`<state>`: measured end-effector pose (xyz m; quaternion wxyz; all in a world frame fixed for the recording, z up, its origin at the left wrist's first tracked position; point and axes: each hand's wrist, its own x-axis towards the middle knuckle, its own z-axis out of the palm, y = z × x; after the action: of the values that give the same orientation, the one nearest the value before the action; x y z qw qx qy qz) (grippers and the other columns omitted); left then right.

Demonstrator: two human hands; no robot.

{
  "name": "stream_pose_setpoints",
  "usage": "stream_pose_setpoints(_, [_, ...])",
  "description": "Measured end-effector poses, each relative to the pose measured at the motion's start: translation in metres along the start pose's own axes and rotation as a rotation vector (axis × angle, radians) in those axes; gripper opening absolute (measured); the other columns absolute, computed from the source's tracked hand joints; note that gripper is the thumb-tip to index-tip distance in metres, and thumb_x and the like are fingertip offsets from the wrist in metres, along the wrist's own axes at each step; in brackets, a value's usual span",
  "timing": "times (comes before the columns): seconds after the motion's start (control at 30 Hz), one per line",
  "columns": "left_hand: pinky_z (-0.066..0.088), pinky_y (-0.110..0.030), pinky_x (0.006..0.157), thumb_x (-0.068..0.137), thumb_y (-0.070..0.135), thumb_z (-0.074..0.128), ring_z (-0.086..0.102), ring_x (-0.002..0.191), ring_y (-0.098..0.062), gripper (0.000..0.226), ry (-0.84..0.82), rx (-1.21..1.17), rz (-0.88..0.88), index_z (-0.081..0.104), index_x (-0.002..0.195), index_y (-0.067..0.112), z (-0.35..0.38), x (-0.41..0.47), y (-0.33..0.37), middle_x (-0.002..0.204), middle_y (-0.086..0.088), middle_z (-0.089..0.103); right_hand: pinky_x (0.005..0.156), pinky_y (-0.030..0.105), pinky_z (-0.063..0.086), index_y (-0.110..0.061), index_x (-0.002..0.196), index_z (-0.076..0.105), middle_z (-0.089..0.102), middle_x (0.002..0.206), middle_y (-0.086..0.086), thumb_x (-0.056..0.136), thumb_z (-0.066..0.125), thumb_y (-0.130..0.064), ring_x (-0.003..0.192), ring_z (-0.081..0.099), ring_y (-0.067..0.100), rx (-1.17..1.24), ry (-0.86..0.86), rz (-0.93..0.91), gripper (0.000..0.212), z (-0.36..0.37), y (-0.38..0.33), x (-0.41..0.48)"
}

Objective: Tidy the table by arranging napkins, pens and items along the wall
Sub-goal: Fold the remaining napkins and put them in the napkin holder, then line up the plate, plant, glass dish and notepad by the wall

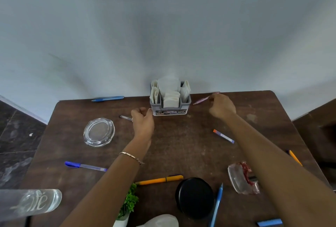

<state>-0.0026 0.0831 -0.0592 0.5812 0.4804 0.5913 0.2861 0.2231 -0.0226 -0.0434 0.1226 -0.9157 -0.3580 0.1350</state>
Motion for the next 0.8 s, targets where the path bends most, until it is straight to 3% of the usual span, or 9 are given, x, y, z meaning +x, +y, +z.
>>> stream_pose_setpoints(0.1, [0.047, -0.037, 0.076, 0.091, 0.020, 0.055, 0.053, 0.084, -0.018, 0.006, -0.087, 0.040, -0.032, 0.052, 0.095, 0.024, 0.000, -0.006, -0.010, 0.091, -0.004, 0.058, 0.083, 0.040, 0.051, -0.013, 0.119, 0.060, 0.059, 0.121, 0.011, 0.081, 0.057, -0.001, 0.110, 0.059, 0.033, -0.231, 0.014, -0.085, 0.040, 0.001, 0.003, 0.004])
stream_pose_setpoints(0.2, [0.044, -0.029, 0.071, 0.092, 0.016, 0.055, 0.053, 0.080, -0.015, 0.006, -0.197, 0.114, -0.040, 0.057, 0.092, 0.022, 0.001, -0.014, -0.017, 0.089, -0.004, 0.060, 0.083, 0.040, 0.051, -0.013, 0.126, 0.054, 0.056, 0.125, 0.012, 0.084, 0.057, -0.001, 0.112, 0.057, 0.033, -0.294, 0.016, -0.118, 0.044, 0.004, 0.003, 0.008])
stream_pose_setpoints(0.4, [0.042, -0.021, 0.062, 0.093, 0.012, 0.054, 0.053, 0.072, -0.008, 0.007, -0.339, 0.165, -0.094, 0.059, 0.093, 0.018, -0.003, -0.035, -0.019, 0.091, 0.000, 0.063, 0.068, 0.035, 0.043, -0.009, 0.119, 0.052, 0.061, 0.115, 0.013, 0.084, 0.059, -0.017, 0.101, 0.062, 0.034, -0.296, -0.044, -0.165, 0.036, 0.007, -0.008, 0.001])
stream_pose_setpoints(0.57, [0.045, -0.021, 0.068, 0.093, 0.016, 0.056, 0.057, 0.080, -0.009, 0.007, -0.436, 0.167, -0.117, 0.062, 0.097, 0.018, -0.020, -0.069, -0.024, 0.099, -0.003, 0.066, 0.086, 0.037, 0.050, -0.021, 0.126, 0.055, 0.064, 0.121, 0.005, 0.083, 0.058, -0.045, 0.112, 0.060, 0.027, -0.250, -0.238, -0.249, 0.050, -0.003, -0.022, -0.029])
stream_pose_setpoints(0.7, [0.046, -0.016, 0.064, 0.096, 0.014, 0.052, 0.059, 0.081, -0.007, 0.009, -0.449, 0.131, -0.110, 0.061, 0.097, 0.017, -0.034, -0.106, -0.027, 0.095, 0.001, 0.067, 0.079, 0.033, 0.045, -0.018, 0.115, 0.056, 0.064, 0.115, 0.004, 0.086, 0.058, -0.049, 0.107, 0.059, 0.025, -0.153, -0.294, -0.318, 0.043, -0.013, -0.025, -0.076])
stream_pose_setpoints(0.8, [0.049, -0.017, 0.070, 0.096, 0.011, 0.052, 0.061, 0.084, -0.008, 0.009, -0.472, 0.110, -0.086, 0.060, 0.096, 0.015, -0.047, -0.133, -0.032, 0.097, 0.000, 0.067, 0.086, 0.037, 0.049, -0.018, 0.119, 0.056, 0.064, 0.116, 0.001, 0.087, 0.058, -0.048, 0.107, 0.060, 0.021, -0.037, -0.318, -0.353, 0.044, -0.018, -0.020, -0.114])
